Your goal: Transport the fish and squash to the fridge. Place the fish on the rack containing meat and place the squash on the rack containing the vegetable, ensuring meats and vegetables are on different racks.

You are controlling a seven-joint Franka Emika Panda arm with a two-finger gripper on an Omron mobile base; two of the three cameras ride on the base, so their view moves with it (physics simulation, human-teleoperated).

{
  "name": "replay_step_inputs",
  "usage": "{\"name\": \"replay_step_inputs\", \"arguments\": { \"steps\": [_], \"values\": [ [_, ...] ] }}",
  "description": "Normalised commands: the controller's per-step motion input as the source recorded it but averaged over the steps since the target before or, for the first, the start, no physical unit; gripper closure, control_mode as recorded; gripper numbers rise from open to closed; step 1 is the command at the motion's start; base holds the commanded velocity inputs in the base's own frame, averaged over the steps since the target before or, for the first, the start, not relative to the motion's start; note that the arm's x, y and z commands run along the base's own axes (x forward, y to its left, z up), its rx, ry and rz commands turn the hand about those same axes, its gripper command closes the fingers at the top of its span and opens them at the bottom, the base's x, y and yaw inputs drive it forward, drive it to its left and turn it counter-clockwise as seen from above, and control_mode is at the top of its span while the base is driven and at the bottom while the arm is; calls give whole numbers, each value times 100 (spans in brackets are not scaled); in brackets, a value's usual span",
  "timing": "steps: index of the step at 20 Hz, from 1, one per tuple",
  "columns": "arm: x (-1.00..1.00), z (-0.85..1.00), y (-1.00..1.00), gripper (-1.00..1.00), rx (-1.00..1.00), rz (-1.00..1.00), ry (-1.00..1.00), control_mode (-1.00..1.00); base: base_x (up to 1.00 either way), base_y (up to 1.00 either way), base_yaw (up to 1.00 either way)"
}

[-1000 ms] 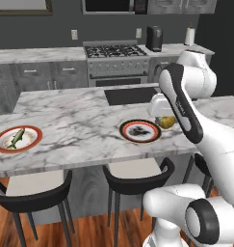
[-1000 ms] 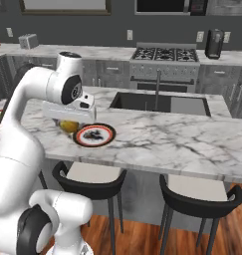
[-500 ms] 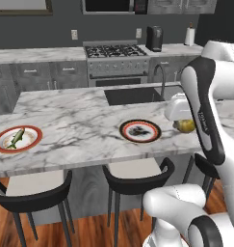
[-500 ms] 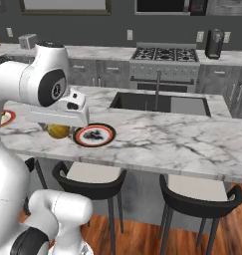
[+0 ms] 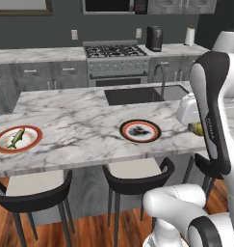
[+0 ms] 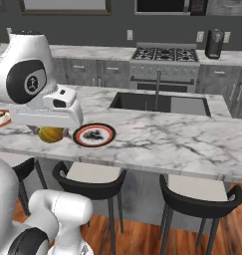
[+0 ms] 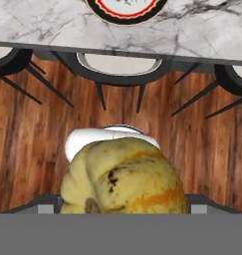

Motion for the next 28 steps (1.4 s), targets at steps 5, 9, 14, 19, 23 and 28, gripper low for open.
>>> {"name": "replay_step_inputs", "arguments": {
  "steps": [5, 9, 14, 19, 23, 28],
  "values": [
    [-19, 1, -9, 100, -7, 0, -4, -100, 0, 0, 0],
    [-6, 1, 0, 100, 0, 1, -1, 100, -28, 41, 13],
    [0, 0, 0, 100, 0, 0, 0, 100, 1, 70, 65],
    [0, 0, 0, 100, 0, 0, 0, 100, 0, 1, 94],
    [0, 0, 0, 100, 0, 0, 0, 100, 0, 0, 97],
    [0, 0, 0, 100, 0, 0, 0, 100, 25, 0, 88]
  ]
}}
